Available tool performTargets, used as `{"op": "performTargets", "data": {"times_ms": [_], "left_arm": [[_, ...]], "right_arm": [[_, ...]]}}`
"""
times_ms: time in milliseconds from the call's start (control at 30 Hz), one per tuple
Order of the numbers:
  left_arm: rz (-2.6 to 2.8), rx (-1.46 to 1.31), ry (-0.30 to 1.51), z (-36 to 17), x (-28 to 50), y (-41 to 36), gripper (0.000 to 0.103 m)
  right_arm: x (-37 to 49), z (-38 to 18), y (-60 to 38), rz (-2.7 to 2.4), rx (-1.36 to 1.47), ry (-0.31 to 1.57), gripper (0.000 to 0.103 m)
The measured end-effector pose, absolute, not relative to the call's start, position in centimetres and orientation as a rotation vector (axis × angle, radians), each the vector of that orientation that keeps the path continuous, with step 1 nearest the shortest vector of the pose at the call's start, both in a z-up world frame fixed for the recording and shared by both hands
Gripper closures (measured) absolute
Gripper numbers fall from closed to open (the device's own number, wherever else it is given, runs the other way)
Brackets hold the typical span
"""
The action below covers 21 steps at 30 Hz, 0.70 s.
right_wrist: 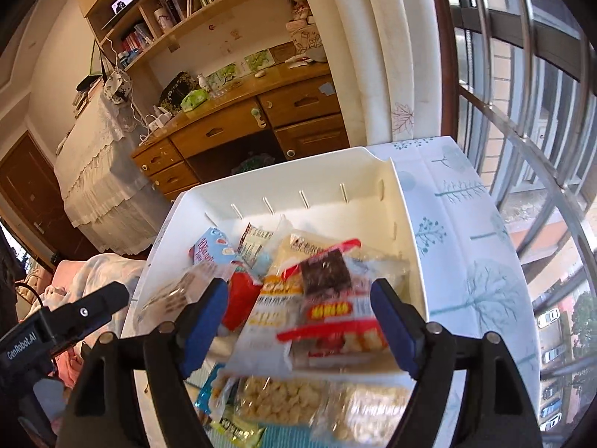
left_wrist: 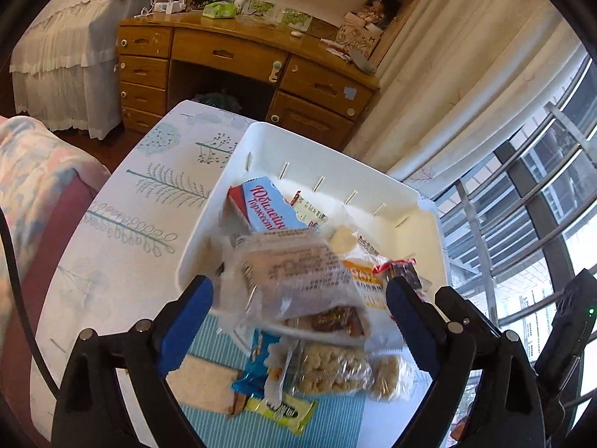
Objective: Organize snacks
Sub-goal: 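Open both grippers to drop the bags into the white tray, then withdraw both grippers toward the cracker and nut bags on the mat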
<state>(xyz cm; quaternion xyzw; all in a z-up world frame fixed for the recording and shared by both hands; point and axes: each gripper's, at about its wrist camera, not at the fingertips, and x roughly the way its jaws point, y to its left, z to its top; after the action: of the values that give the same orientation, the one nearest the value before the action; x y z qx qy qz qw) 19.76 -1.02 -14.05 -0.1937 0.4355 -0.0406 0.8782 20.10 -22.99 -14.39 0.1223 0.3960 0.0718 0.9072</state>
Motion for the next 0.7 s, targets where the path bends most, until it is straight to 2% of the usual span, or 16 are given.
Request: {"op": "performTargets", "data": {"times_ms": [200,367,700], "left_arm": [[-0.120,-0.406,0.894,-13.6,16.1,0.7,0.010],[-0.153,-0.404,0.916,-13.9,13.2,2.0,0.010],[-0.149,-0.473,0.981,-15.5,9.7,4.0,0.010]], "right_arm": [[15.9,-13.6,-21.7,0.079,0.240,0.788,0.023],[12.6,-13.6,-20.8,0.023,0.245,0.784,0.019],[8.0,-14.8,-19.4,-0.067,0.171,0.774,0.018]]}}
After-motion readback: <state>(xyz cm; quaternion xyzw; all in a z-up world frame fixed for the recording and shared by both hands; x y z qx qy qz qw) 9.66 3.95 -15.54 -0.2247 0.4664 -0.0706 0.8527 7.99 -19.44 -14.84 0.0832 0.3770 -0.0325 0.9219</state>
